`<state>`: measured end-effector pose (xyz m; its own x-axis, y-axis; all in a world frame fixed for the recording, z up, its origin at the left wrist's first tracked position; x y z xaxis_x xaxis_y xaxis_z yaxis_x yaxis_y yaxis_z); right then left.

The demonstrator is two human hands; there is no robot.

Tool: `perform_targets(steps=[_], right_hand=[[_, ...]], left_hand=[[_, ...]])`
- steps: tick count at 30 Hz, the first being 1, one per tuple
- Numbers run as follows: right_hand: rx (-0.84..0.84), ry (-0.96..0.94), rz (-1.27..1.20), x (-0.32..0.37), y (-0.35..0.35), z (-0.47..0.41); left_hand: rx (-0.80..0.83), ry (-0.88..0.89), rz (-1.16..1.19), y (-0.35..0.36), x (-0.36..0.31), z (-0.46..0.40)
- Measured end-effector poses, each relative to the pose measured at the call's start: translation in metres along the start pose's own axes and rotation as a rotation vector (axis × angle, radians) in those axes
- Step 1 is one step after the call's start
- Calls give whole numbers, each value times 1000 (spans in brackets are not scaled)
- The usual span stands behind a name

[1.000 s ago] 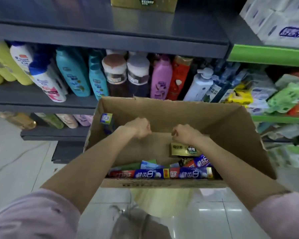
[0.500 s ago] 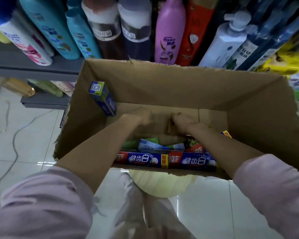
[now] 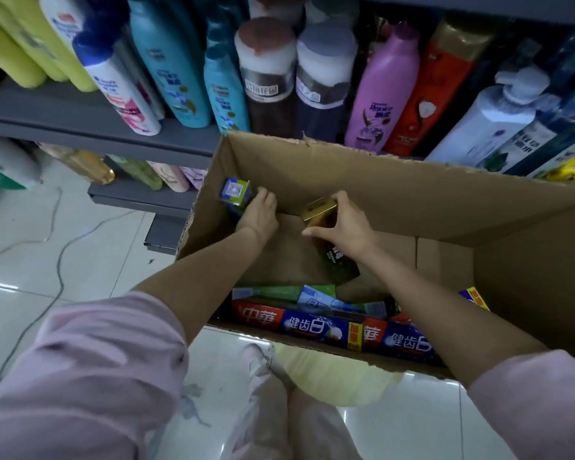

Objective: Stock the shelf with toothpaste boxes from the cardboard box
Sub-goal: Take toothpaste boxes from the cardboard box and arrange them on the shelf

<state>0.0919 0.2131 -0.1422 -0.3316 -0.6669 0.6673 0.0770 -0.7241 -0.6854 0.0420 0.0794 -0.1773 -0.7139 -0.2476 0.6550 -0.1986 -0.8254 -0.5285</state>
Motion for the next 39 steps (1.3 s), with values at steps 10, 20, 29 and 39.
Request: perform_targets(steps=[10, 20, 29, 39], right_hand=[[90, 163, -65, -36, 7, 12], [-249, -221, -403, 52, -69, 63], [-615, -589, -28, 180, -174, 106], [-722, -613, 625, 298, -249, 56]], left_hand=[[-15, -345, 1353, -16, 17, 36], [-476, -401, 2143, -54, 64, 97], [-1028, -567, 2119, -104, 168, 183], [-1113, -720, 2135, -124, 278, 204]])
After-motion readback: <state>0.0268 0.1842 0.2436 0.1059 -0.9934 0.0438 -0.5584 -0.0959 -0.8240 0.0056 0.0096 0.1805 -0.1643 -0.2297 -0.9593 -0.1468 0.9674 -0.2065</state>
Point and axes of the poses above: each hand's wrist, its own z-axis away from the middle knuckle, its own y-axis out of the palm, x = y × z, the point moved 7 cm from there along -z, towards the middle knuckle, and after that the axes turned 2 degrees about -x, right-handed, at the moved point
